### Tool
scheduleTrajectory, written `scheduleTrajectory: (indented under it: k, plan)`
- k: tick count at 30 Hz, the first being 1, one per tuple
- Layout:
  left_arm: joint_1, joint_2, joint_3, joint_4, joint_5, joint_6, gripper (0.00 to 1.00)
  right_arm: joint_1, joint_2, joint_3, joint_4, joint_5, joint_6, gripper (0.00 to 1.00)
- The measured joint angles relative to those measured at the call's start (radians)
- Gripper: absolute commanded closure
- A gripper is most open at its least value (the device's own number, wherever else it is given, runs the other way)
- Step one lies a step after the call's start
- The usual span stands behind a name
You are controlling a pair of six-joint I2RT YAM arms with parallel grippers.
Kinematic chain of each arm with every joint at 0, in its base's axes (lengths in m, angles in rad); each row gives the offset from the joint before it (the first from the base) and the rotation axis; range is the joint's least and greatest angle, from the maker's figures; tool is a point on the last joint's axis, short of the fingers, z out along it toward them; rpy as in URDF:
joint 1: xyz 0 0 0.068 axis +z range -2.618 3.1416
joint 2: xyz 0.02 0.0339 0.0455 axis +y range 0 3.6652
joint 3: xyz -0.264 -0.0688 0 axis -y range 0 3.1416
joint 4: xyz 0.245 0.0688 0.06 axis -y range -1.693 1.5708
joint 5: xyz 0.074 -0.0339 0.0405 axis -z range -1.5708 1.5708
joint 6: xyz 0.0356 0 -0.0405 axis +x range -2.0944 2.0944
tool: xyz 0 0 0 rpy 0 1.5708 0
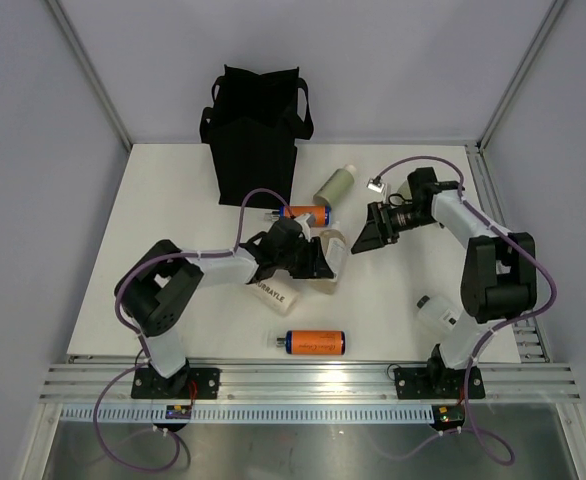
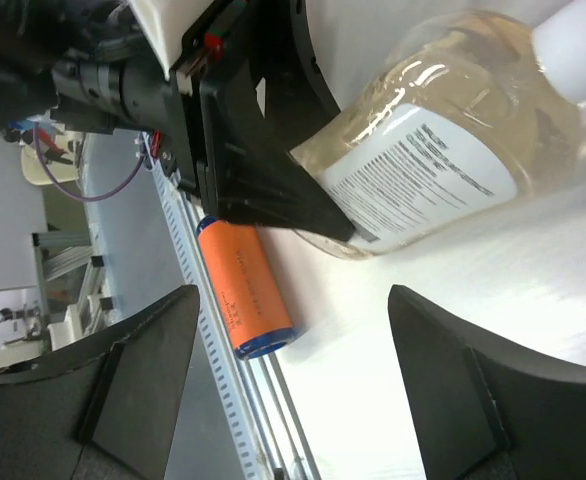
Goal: Place the personal care products into the canvas bag
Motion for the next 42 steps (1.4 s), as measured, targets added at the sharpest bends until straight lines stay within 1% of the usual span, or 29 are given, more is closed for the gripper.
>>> scheduleTrajectory:
  k: [4, 8, 10, 15, 17, 21, 24, 28, 31, 35, 36, 37, 38, 40, 41, 42]
  plan:
    - [0.036, 0.000, -0.010, 0.012, 0.056, 0.003, 1.00, -0.061, -0.034, -0.003, -0.013, 0.009, -0.048, 0.17]
    - [0.065, -0.021, -0.007, 0.013, 0.114, 0.000, 1.00, -0.076, -0.135, -0.044, 0.046, 0.068, -0.035, 0.16]
    - [0.086, -0.035, -0.006, 0.044, 0.165, -0.031, 1.00, -0.081, -0.185, -0.055, 0.076, 0.080, -0.012, 0.17]
    - [0.148, -0.055, 0.021, 0.169, 0.269, -0.163, 1.00, -0.132, -0.240, -0.055, 0.145, 0.070, 0.048, 0.17]
    - [0.170, -0.055, 0.041, 0.234, 0.304, -0.233, 1.00, -0.164, -0.240, -0.055, 0.157, 0.061, 0.069, 0.17]
    - [0.201, -0.054, 0.087, 0.381, 0.355, -0.421, 1.00, -0.225, -0.240, -0.055, 0.177, 0.024, 0.116, 0.17]
    - [0.220, -0.054, 0.159, 0.425, 0.383, -0.511, 1.00, -0.249, -0.240, -0.055, 0.188, 0.002, 0.138, 0.17]
    - [0.266, -0.055, 0.352, 0.353, 0.381, -0.547, 1.00, -0.254, -0.240, -0.055, 0.194, -0.008, 0.155, 0.17]
    - [0.333, -0.068, 0.466, 0.313, 0.345, -0.573, 1.00, -0.254, -0.240, -0.055, 0.194, -0.007, 0.163, 0.17]
    - [0.447, -0.084, 0.522, 0.294, 0.270, -0.666, 1.00, -0.254, -0.240, -0.055, 0.195, -0.007, 0.164, 0.17]
    - [0.470, -0.084, 0.526, 0.286, 0.256, -0.690, 0.98, -0.254, -0.240, -0.055, 0.195, -0.006, 0.164, 0.17]
    - [0.496, -0.081, 0.528, 0.270, 0.240, -0.721, 0.93, -0.254, -0.240, -0.056, 0.196, -0.006, 0.164, 0.17]
    - [0.521, -0.076, 0.528, 0.256, 0.223, -0.752, 0.75, -0.254, -0.240, -0.058, 0.198, -0.006, 0.164, 0.17]
    - [0.558, -0.048, 0.546, 0.213, 0.201, -0.802, 0.67, -0.254, -0.242, -0.063, 0.200, -0.005, 0.164, 0.17]
    - [0.573, -0.022, 0.570, 0.183, 0.194, -0.827, 0.54, -0.254, -0.243, -0.067, 0.201, -0.005, 0.164, 0.17]
    - [0.581, 0.004, 0.590, 0.161, 0.188, -0.844, 0.47, -0.254, -0.245, -0.073, 0.203, -0.005, 0.164, 0.17]
